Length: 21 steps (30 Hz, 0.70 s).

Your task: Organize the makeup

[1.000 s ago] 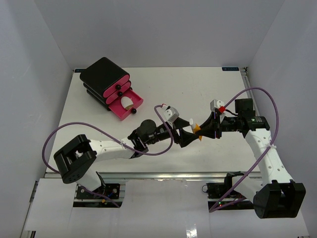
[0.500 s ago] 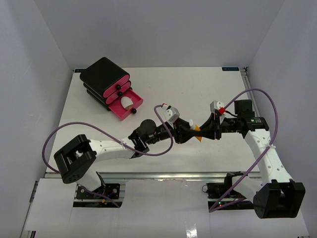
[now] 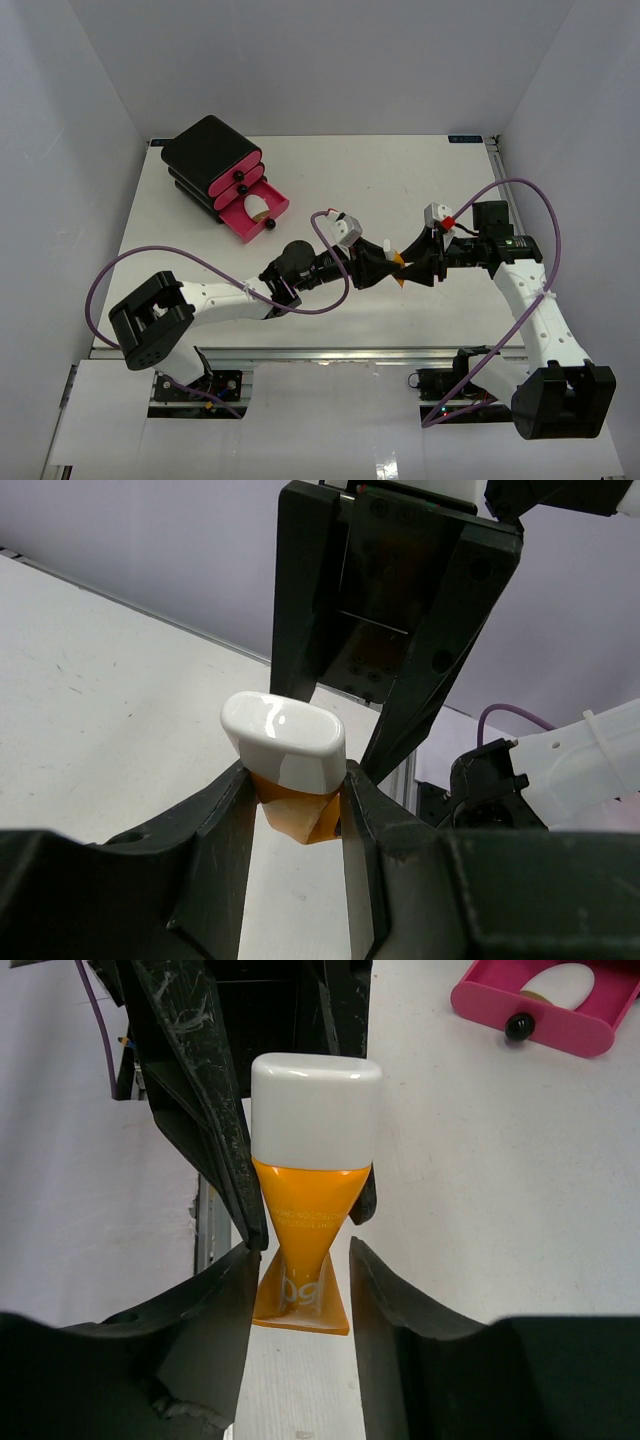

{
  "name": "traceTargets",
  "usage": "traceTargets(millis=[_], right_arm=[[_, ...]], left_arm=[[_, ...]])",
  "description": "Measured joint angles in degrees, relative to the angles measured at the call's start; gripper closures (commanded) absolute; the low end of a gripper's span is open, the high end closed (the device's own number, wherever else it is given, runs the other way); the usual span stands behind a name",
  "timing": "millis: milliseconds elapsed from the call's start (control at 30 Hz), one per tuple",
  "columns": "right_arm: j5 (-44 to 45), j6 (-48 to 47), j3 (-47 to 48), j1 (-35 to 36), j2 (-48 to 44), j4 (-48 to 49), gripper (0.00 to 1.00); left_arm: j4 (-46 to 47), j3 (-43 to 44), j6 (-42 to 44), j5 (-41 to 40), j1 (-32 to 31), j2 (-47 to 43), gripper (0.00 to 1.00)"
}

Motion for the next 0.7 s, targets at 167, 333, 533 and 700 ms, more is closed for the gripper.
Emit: traceTargets(millis=[167, 333, 533, 700], right_arm=[[0.25, 0.59, -0.52, 0.0, -0.05, 1.28, 0.3], [1.66, 1.82, -1.89, 0.0, -0.24, 2.68, 0.21], [5.01, 2.98, -3.14, -0.03, -2.03, 4.94, 0.15], [6.8, 3.49, -4.78, -0.76, -4.26, 6.86, 0.14]], left_arm=[[-0.22, -0.01, 0.1, -0.05, 0.0, -0.17, 0.82], [-0.88, -0.14, 0.49, -1.15, 0.01, -1.32, 0.83], [-3.5, -2.94, 0.9, -4.03, 0.75, -4.99, 0.83], [-9.23, -4.98, 1.36, -5.8, 2.8, -9.08, 0.83]])
